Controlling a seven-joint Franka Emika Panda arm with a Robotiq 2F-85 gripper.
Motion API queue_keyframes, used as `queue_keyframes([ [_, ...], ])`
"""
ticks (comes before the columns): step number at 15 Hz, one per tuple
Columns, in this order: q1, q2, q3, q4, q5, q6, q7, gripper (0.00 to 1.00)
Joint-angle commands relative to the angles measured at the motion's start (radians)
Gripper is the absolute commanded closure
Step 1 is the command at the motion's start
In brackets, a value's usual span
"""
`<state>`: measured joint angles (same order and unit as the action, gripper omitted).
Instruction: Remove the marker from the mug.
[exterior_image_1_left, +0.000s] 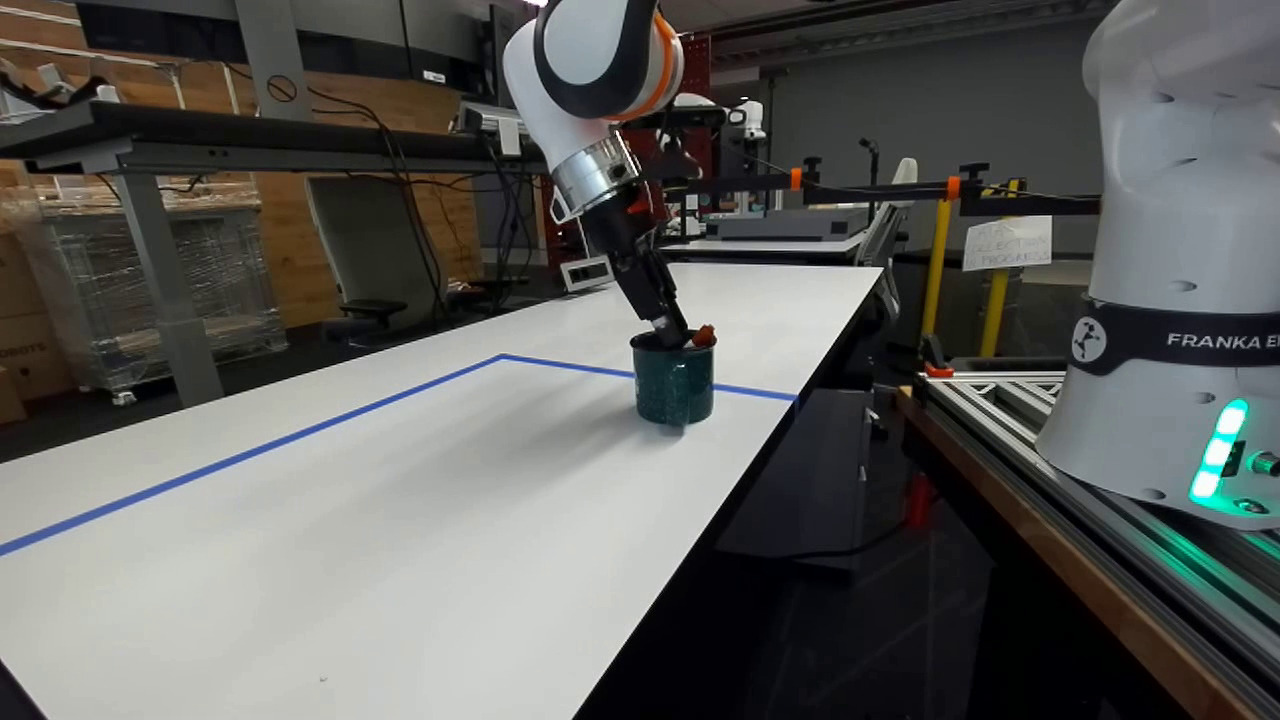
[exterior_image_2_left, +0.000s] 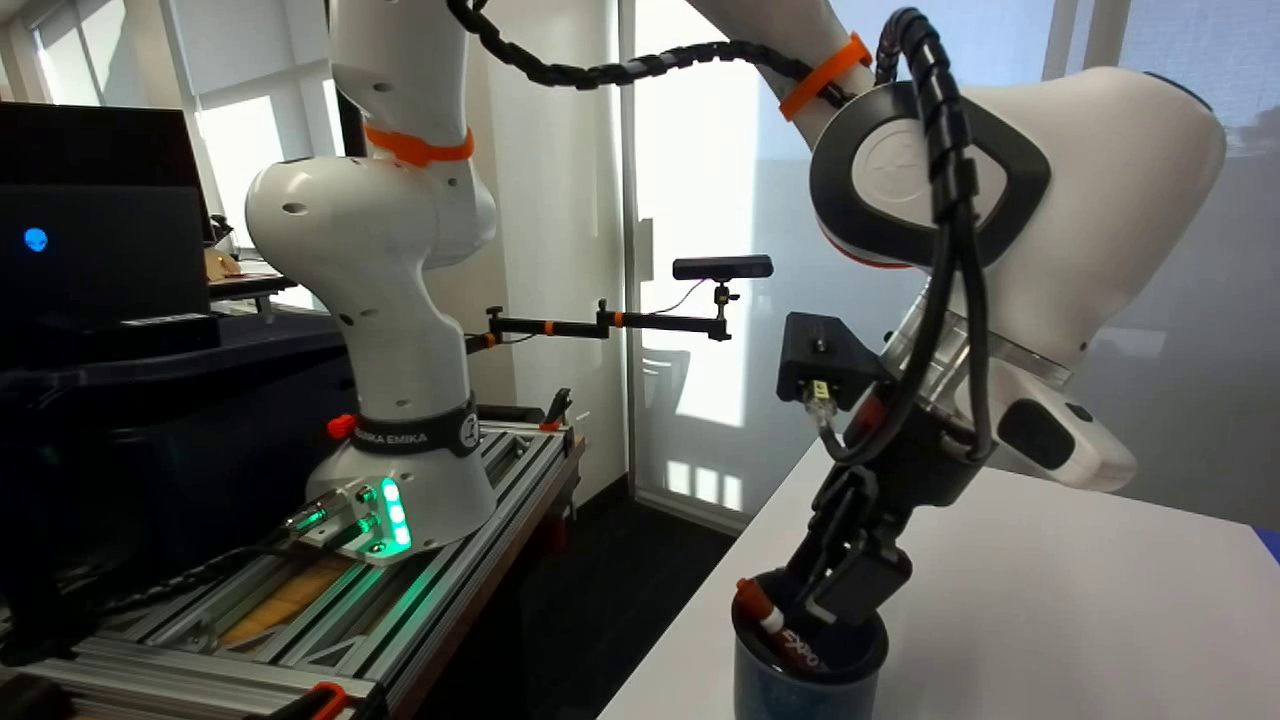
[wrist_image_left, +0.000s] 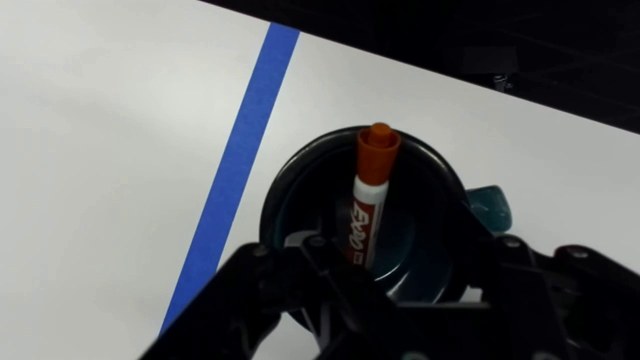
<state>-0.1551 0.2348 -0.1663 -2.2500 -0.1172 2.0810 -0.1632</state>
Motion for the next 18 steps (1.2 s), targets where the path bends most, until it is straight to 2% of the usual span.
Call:
queue_keyframes([
  [1,-0.013,0.015,0.005,0.013,0.012,0.001,0.009,0.45],
  [9,-0.020,0.037,0.006,0.013,0.011,0.002,0.012,0.55],
  [16,-0.020,0.061,0.006,0.014,0.005,0.009,0.018,0.58],
  [17,-0.020,0.065,0.005,0.014,0.005,0.011,0.019,0.65],
  [18,-0.020,0.069,0.005,0.016,0.004,0.015,0.020,0.79],
])
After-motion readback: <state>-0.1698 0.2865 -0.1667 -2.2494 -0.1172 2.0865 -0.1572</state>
